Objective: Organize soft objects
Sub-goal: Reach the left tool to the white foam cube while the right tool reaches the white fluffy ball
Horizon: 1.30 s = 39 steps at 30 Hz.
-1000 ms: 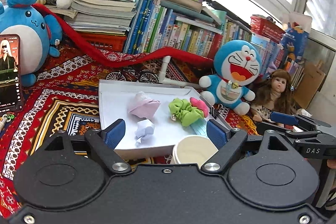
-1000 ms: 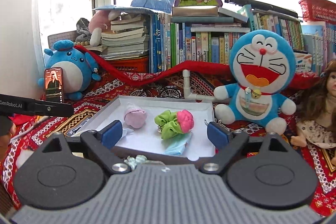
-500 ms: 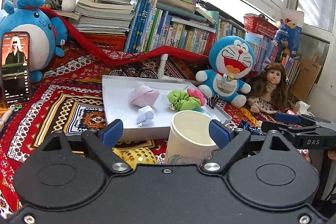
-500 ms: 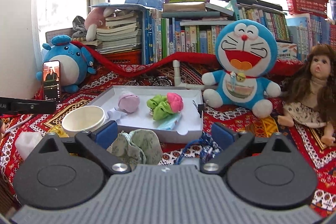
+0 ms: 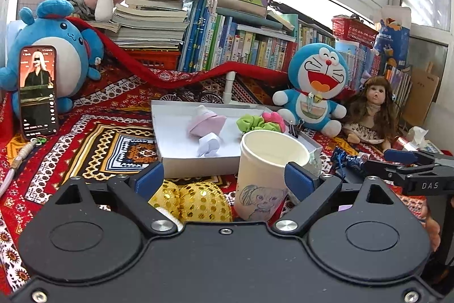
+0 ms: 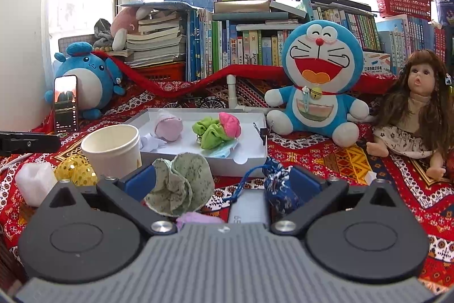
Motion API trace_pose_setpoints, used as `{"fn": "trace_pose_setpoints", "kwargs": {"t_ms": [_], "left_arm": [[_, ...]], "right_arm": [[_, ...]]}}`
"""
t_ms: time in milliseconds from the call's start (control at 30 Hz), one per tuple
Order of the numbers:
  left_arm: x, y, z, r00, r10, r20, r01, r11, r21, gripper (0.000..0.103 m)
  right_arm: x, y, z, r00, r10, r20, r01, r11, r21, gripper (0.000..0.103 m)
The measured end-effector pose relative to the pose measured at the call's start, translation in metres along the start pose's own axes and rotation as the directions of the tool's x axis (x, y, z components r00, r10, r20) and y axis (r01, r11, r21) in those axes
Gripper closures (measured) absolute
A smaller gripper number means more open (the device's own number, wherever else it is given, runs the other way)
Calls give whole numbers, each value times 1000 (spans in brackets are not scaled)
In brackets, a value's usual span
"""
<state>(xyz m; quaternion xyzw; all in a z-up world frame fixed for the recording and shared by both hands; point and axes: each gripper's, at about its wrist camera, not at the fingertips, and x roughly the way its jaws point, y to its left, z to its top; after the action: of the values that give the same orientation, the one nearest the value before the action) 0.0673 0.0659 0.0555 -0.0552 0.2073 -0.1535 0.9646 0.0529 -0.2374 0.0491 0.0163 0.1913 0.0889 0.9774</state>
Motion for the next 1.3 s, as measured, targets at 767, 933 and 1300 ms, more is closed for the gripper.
{"fn": "trace_pose_setpoints", "kwargs": {"t_ms": [767,933,1300], "left_arm": [[-10,-1,-37,995,95,4,-96,994,51,9],[-12,-3,-42,994,109,11,-109,992,57,9],[-20,4,-46,984,172,45,-175,983,52,9]], "right_arm": [[-14,0,-32,999,-43,4,43,999,20,0],[-15,-1,-37,999,-53,-3,53,998,26,0],[-20,-5,-43,994,-112,14,112,994,19,0]]}}
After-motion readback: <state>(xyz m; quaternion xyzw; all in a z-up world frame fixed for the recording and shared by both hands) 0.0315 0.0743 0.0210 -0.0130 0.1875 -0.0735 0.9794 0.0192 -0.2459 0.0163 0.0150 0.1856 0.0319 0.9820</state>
